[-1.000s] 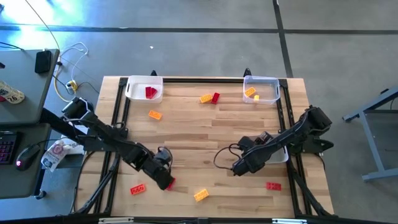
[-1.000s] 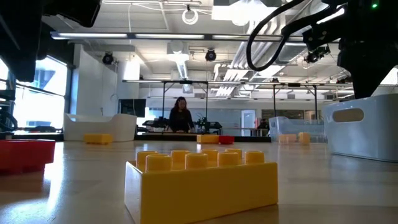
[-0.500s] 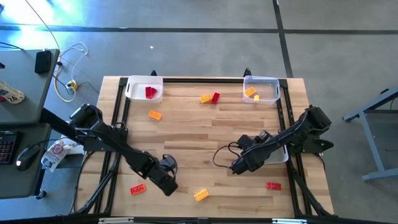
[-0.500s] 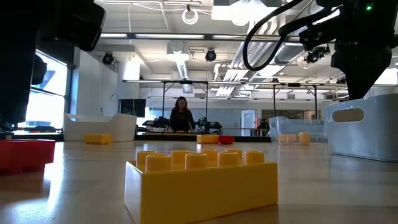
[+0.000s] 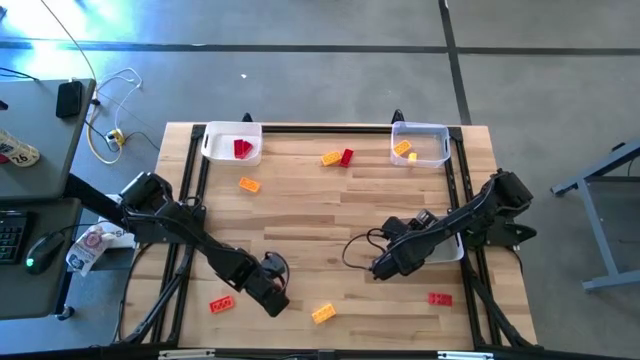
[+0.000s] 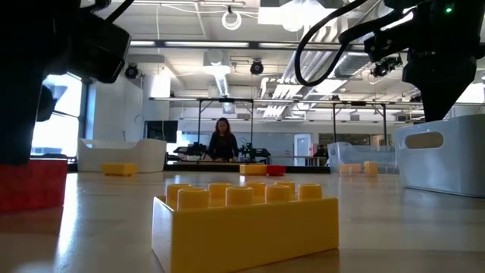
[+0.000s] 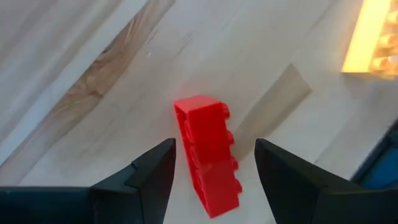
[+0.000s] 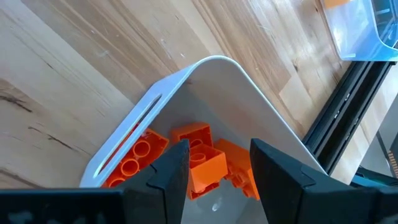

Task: Sort & place blocks by color
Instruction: Put the red game piece into the white bin

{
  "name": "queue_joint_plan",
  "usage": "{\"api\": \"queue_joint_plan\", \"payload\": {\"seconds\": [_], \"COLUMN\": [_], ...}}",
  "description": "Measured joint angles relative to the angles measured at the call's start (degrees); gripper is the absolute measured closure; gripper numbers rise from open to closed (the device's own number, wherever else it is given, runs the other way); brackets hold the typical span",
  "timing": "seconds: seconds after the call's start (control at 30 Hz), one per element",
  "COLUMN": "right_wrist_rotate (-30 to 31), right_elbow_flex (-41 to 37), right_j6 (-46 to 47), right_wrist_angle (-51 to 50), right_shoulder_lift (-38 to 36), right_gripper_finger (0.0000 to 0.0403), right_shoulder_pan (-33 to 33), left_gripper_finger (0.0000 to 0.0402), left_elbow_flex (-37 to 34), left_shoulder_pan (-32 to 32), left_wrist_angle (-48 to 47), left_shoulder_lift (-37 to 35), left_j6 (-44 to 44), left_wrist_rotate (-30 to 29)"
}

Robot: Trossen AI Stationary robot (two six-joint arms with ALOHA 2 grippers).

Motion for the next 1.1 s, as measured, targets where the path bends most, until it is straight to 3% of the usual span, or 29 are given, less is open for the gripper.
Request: {"api": "queue_joint_plan", "payload": {"seconds": [0.4, 0.77, 1.1], "right_wrist_rotate": [0.1, -2.3, 1.5], "right_elbow_flex": [0.0, 0.2, 8.7], "right_j6": [0.0, 0.0, -2.9], "right_wrist_angle": [0.1, -0.4, -2.6], "right_shoulder_lift": [0.0, -0.5, -0.5], "right_gripper_finger": [0.0247, 0.0247, 0.0247], "right_shoulder_pan": [0.0, 0.0, 1.0], "left_gripper_finger": [0.0207, 0.0339, 0.0336], "left_elbow_flex": [0.2, -0.1, -0.1], "left_shoulder_pan": [0.1, 2.1, 8.1], "left_wrist_angle": [-0.3, -1.1, -6.9], "left_shoulder_lift": [4.1, 2.9, -1.6], "left_j6": [3.2, 11.6, 22.1], "left_wrist_rotate": [1.6, 0.1, 0.4]}}
